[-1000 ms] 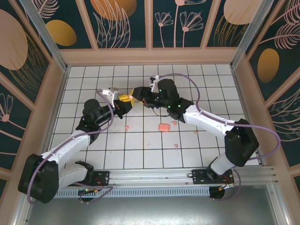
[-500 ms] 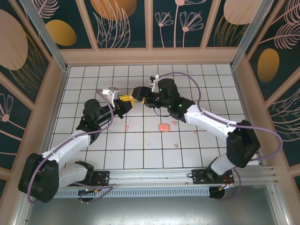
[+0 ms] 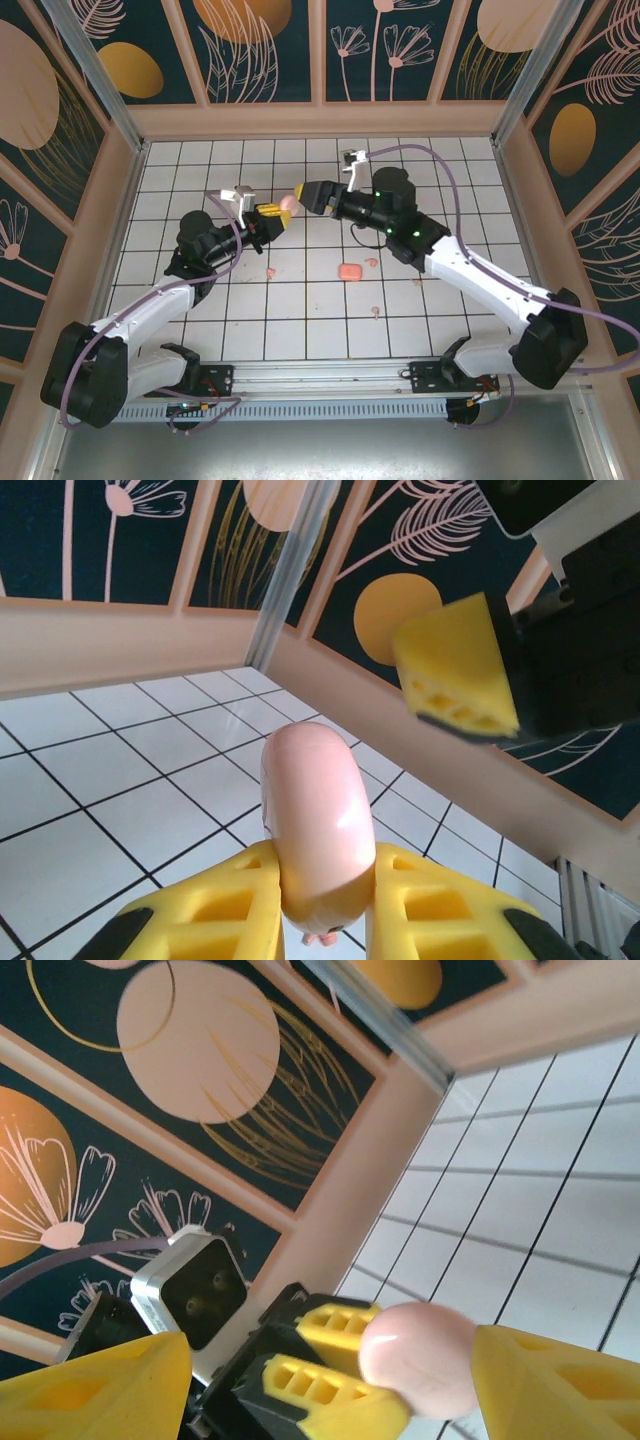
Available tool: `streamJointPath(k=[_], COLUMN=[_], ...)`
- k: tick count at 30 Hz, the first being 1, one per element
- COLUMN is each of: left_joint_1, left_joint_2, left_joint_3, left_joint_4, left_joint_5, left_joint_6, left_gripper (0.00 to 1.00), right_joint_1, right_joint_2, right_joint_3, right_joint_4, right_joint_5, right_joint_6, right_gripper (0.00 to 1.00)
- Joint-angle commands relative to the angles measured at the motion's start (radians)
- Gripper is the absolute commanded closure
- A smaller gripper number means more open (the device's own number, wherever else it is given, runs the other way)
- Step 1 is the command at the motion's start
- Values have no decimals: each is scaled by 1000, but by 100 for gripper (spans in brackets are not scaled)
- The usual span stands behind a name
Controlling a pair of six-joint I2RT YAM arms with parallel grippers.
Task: Insert wireless bluetooth earbuds into charging case
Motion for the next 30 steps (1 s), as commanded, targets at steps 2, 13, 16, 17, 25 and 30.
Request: streamJointPath(k=[2,13,16,17,25,30], left_joint_1=[0,0,-2,-2,-8,-13], left_joint_2=[4,36,50,53,59,52], left_joint_3=[63,139,164,169,226,241], left_joint_4=[40,18,16,14,-42,-42], left_joint_5=[109,212,239,251,294,309], left_joint_6=[30,88,94,96,150,159], left_gripper=[81,81,81,81,82,82], right_joint_1=[-78,-245,-246,-246,-249,-248], right_joint_2=[-95,-222,-222,-224,-184,-132], right_joint_3=[-50,-43,-29,-29,50,116], right_joint_4=[95,-34,-74,-82,-248,-364], right_joint_5=[-55,-300,-364,-384,-485,-546], right_joint_6=[-139,-477,-596,-633,-872,-1012], right_gripper=[26,29,31,32,35,39])
